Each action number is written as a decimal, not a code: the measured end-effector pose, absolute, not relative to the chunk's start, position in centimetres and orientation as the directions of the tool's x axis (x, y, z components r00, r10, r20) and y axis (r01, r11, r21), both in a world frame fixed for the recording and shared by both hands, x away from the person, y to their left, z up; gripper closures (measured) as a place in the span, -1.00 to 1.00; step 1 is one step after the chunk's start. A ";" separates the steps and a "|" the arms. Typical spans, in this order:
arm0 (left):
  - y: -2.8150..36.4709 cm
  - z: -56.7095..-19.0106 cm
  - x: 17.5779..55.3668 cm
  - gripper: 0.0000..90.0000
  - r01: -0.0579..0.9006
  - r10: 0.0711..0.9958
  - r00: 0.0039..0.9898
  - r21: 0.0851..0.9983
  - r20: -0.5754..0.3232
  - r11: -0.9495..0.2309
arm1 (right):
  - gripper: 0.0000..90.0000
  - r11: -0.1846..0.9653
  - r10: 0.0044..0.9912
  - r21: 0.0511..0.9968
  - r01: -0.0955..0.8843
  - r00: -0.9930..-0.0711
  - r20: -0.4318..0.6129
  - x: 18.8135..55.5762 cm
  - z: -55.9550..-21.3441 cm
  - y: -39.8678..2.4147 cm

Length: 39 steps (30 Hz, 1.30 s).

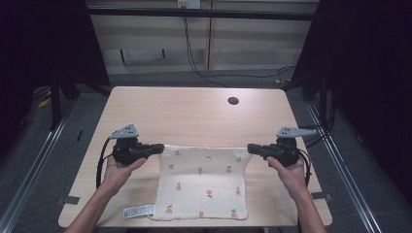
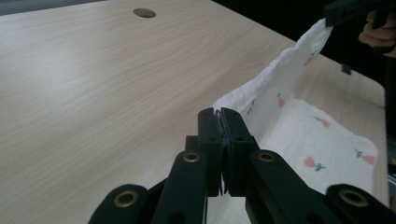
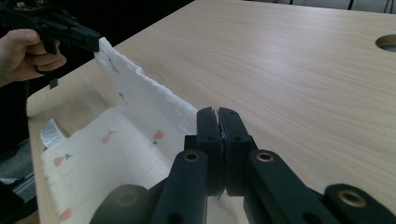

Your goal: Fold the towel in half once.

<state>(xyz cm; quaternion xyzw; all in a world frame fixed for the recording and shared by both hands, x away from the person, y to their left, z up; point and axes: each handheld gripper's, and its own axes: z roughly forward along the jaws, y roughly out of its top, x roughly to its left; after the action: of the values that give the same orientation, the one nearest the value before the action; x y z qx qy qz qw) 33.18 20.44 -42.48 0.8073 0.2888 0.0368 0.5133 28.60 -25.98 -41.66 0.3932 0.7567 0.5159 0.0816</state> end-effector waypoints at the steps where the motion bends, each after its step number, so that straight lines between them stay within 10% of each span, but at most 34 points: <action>1: 20.4 -42.5 33.0 0.96 0.426 0.505 0.832 0.848 -0.231 -0.314 | 0.96 0.162 0.678 0.843 0.512 -0.679 0.282 28.4 -41.7 -25.9; 39: 22.0 -43.9 26.0 0.96 0.474 0.435 0.850 0.793 -0.298 -0.383 | 0.97 0.232 0.647 0.819 0.525 -0.712 0.273 21.5 -43.2 -24.9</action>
<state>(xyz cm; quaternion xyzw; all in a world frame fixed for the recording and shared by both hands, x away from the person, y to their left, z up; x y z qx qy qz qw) 26.05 22.01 -43.94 0.8313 0.2733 -0.0202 0.4836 21.48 -24.86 -43.22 0.3747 0.7824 0.4935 0.0618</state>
